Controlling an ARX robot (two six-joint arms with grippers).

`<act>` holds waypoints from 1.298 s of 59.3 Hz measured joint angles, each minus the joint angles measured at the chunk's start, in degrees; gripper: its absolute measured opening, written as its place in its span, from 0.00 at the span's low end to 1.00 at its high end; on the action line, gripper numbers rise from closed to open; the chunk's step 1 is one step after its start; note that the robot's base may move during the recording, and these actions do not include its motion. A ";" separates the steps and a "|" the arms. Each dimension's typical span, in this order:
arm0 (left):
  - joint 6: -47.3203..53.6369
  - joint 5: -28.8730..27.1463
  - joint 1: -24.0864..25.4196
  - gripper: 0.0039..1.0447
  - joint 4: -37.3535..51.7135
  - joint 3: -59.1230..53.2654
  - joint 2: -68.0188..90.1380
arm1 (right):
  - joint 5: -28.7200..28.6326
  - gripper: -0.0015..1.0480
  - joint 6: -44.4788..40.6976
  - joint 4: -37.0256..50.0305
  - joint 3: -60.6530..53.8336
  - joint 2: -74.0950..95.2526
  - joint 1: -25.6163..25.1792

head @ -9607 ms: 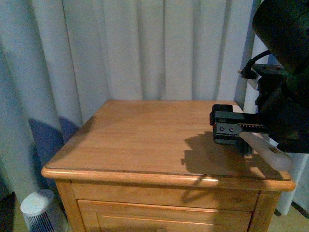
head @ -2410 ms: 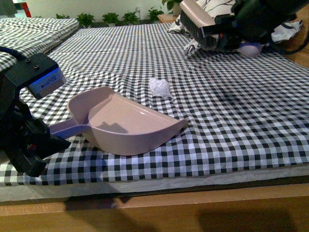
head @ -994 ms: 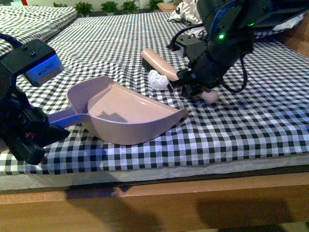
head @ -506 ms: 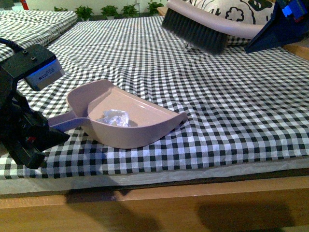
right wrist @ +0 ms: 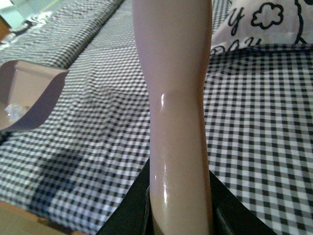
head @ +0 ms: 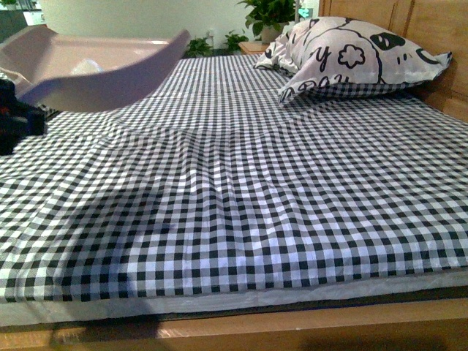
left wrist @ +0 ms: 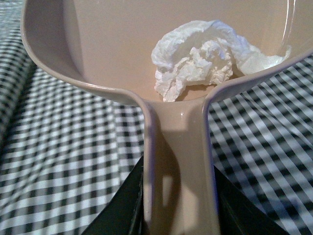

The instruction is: Clean up trash

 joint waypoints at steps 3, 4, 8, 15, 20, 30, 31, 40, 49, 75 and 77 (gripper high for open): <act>-1.49 -2.21 0.09 0.26 -0.02 0.24 -2.14 | -2.95 0.18 2.10 -0.66 -1.27 -3.80 -1.29; -1.62 -2.54 0.11 0.26 -0.02 0.26 -2.62 | -3.52 0.18 2.51 -0.72 -1.49 -4.50 -1.53; -1.95 -4.57 -0.13 0.26 -0.28 0.28 -5.86 | -6.12 0.18 4.37 -1.44 -2.49 -8.83 -3.10; -2.36 -8.92 -1.97 0.26 -2.14 0.31 -13.73 | -10.80 0.18 7.82 -2.54 -3.13 -16.22 -6.69; -2.19 -11.76 -4.00 0.26 -3.54 0.04 -18.64 | -14.34 0.18 10.49 -2.78 -3.30 -20.37 -9.40; -1.95 -19.17 -9.94 0.26 -6.29 -3.21 -29.05 | -23.23 0.18 15.82 -2.03 -4.22 -27.02 -15.76; -1.92 -19.96 -10.75 0.26 -6.56 -3.72 -30.08 | -24.02 0.18 16.41 -1.95 -4.35 -27.58 -16.50; -0.52 -28.89 -17.40 0.26 -5.90 -7.30 -36.04 | -29.75 0.18 21.22 0.66 -6.29 -30.95 -21.03; -0.33 -36.98 -23.32 0.26 -4.57 -9.97 -39.85 | -33.00 0.18 26.03 3.39 -7.89 -34.18 -23.76; -0.85 -40.76 -27.19 0.26 -4.28 -12.44 -41.09 | -32.89 0.18 27.67 2.36 -8.39 -35.47 -26.75; -0.87 -40.76 -27.19 0.26 -4.28 -12.44 -41.09 | -32.92 0.18 27.67 2.36 -8.39 -35.47 -26.75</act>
